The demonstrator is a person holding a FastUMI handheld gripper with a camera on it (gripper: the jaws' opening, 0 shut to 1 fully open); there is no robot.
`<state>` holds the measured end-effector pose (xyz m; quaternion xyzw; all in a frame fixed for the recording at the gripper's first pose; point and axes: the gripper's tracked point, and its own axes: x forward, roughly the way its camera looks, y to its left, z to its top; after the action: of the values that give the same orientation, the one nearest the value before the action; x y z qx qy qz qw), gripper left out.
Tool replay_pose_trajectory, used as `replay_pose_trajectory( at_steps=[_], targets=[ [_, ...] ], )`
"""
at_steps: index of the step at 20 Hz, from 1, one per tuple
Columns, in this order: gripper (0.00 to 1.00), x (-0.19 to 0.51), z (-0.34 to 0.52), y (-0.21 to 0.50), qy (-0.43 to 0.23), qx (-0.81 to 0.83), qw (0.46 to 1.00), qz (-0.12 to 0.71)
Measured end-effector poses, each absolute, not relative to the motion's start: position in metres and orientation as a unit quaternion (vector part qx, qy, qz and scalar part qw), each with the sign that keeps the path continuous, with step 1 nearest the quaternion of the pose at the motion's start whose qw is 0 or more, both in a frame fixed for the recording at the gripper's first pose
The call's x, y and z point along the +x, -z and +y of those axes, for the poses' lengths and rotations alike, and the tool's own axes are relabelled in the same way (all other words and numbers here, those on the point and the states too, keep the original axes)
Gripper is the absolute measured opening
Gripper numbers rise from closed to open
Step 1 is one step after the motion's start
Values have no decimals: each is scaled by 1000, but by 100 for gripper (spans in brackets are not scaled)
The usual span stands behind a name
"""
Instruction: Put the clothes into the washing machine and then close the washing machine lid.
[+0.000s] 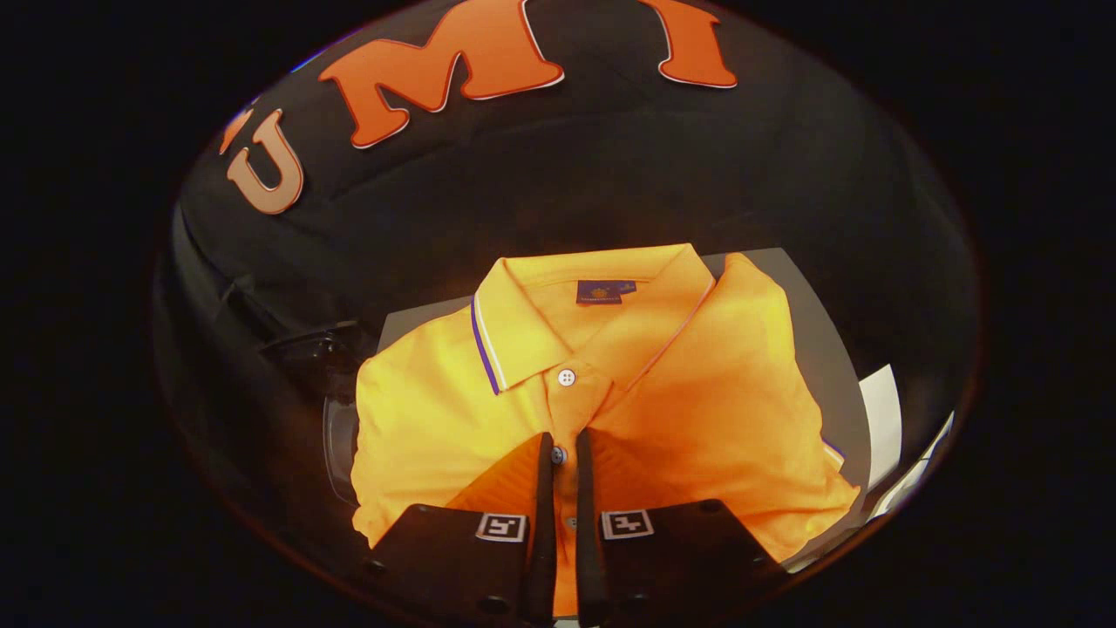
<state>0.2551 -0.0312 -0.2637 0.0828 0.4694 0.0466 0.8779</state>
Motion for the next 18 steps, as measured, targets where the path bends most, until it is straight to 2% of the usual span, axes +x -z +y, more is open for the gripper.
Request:
replay_pose_trajectory(
  at_steps=[2,7,18],
  targets=[
    [10,257,-30,263,-43,94,887,449],
    [10,260,-24,249,-70,93,913,391],
    [8,248,5,153,-121,161,941,272]
  ],
)
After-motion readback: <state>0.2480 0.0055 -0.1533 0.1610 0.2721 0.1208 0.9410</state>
